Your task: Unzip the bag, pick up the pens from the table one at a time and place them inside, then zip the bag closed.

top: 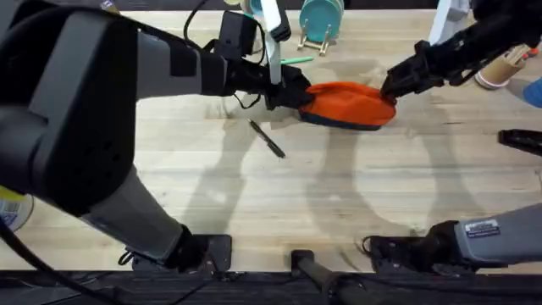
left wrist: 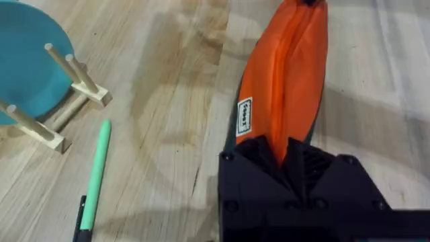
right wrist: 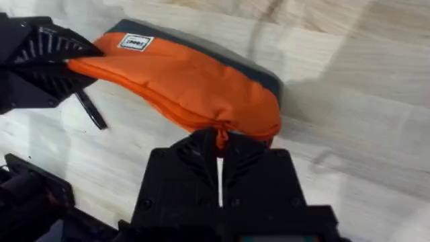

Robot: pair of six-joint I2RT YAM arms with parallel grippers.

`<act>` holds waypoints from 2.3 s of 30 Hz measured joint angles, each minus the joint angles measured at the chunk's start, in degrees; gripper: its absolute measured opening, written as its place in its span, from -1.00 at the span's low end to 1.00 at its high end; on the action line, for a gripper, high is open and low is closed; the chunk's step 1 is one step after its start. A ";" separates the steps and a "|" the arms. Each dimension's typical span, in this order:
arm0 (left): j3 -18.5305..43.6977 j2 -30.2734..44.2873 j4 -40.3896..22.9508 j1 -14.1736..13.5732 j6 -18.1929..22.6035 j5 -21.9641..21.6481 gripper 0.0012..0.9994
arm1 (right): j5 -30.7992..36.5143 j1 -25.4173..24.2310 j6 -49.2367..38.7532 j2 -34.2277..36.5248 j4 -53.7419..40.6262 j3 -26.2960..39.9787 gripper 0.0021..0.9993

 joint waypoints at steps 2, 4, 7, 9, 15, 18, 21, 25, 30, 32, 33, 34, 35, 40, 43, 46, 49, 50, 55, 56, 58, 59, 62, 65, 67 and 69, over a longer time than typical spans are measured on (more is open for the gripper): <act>0.00 0.00 0.02 0.00 0.00 -0.09 -0.92 | 0.00 0.04 0.13 0.00 -0.04 0.65 -0.94; 0.00 0.00 0.04 0.00 0.00 -0.15 -0.92 | -0.01 0.25 0.17 0.00 -0.06 1.14 -0.94; 0.00 0.02 0.04 0.00 0.00 -0.15 -0.92 | 0.02 0.94 0.17 0.00 -0.02 1.28 -0.94; 0.00 0.00 0.04 0.00 0.00 -0.14 -0.92 | 0.04 1.53 0.16 0.00 0.09 1.28 -0.94; 0.00 0.02 0.04 0.00 0.00 -0.15 -0.92 | 0.13 3.30 0.20 0.00 1.56 1.28 -0.94; 0.00 0.02 0.04 0.00 0.00 -0.17 -0.92 | 0.20 4.06 0.18 0.00 2.12 1.28 -0.94; 0.00 0.02 0.04 0.00 0.00 -0.17 -0.92 | 0.20 4.87 0.59 0.00 2.90 1.28 -0.94; 0.00 0.00 0.04 0.00 0.00 -0.17 -0.92 | 0.22 7.48 1.53 0.00 4.62 1.28 -0.94; 0.00 0.01 0.04 0.00 0.00 -0.15 -0.92 | 0.22 9.35 2.18 0.00 5.52 1.28 -0.94; 0.00 0.00 0.04 0.00 0.00 -0.15 -0.92 | 0.22 10.24 2.34 0.00 6.02 1.28 -0.94; 0.00 0.00 0.03 0.00 0.00 -0.15 -0.92 | 0.22 10.77 2.36 0.00 6.25 1.30 -0.94; 0.00 0.02 0.02 0.00 0.00 -0.15 -0.92 | 0.20 11.18 2.38 0.00 6.45 1.30 -0.94; 0.00 0.02 0.03 0.00 0.00 -0.15 -0.92 | 0.21 11.64 2.45 0.00 6.65 1.30 -0.94; 0.00 0.00 0.03 0.00 0.00 -0.13 -0.92 | 0.21 13.30 3.51 0.00 7.68 1.33 -0.94; 0.00 0.00 0.02 0.00 0.00 -0.13 -0.92 | 0.22 14.19 4.06 0.00 8.13 1.33 -0.94; 0.00 0.01 0.02 0.00 0.00 -0.13 -0.92 | 0.23 15.18 4.58 0.00 8.99 1.33 -0.94; 0.00 0.00 0.02 0.00 0.00 -0.13 -0.92 | 0.34 16.27 4.94 0.00 9.75 1.33 -0.94; 0.00 0.01 0.02 0.00 0.00 -0.11 -0.92 | 0.40 16.67 4.97 0.00 10.00 1.33 -0.94; 0.00 0.02 0.00 0.02 -0.02 -0.09 -0.92 | 0.68 18.52 5.64 0.00 11.36 1.33 -0.94; 0.00 0.02 0.00 0.01 0.00 -0.10 -0.92 | 0.87 18.82 5.79 0.00 11.62 1.33 -0.94; 0.00 0.00 0.00 0.00 -0.02 -0.09 -0.92 | 1.16 19.34 6.03 0.00 12.13 1.33 -0.94; 0.00 0.02 0.00 0.00 -0.01 -0.10 -0.92 | 1.32 19.67 6.37 0.00 12.44 1.33 -0.94; 0.00 0.00 0.00 0.00 0.00 -0.09 -0.92 | 1.73 20.51 7.25 0.00 13.18 1.33 -0.94; 0.00 0.00 0.00 0.02 -0.02 -0.08 -0.92 | 2.12 21.26 7.92 0.00 13.58 1.33 -0.94; 0.00 0.02 0.00 0.02 0.00 -0.07 -0.92 | 2.29 21.69 8.19 0.00 13.90 1.33 -0.94; 0.00 0.01 0.00 0.02 -0.02 -0.08 -0.92 | 2.58 22.00 8.37 0.00 14.16 1.33 -0.94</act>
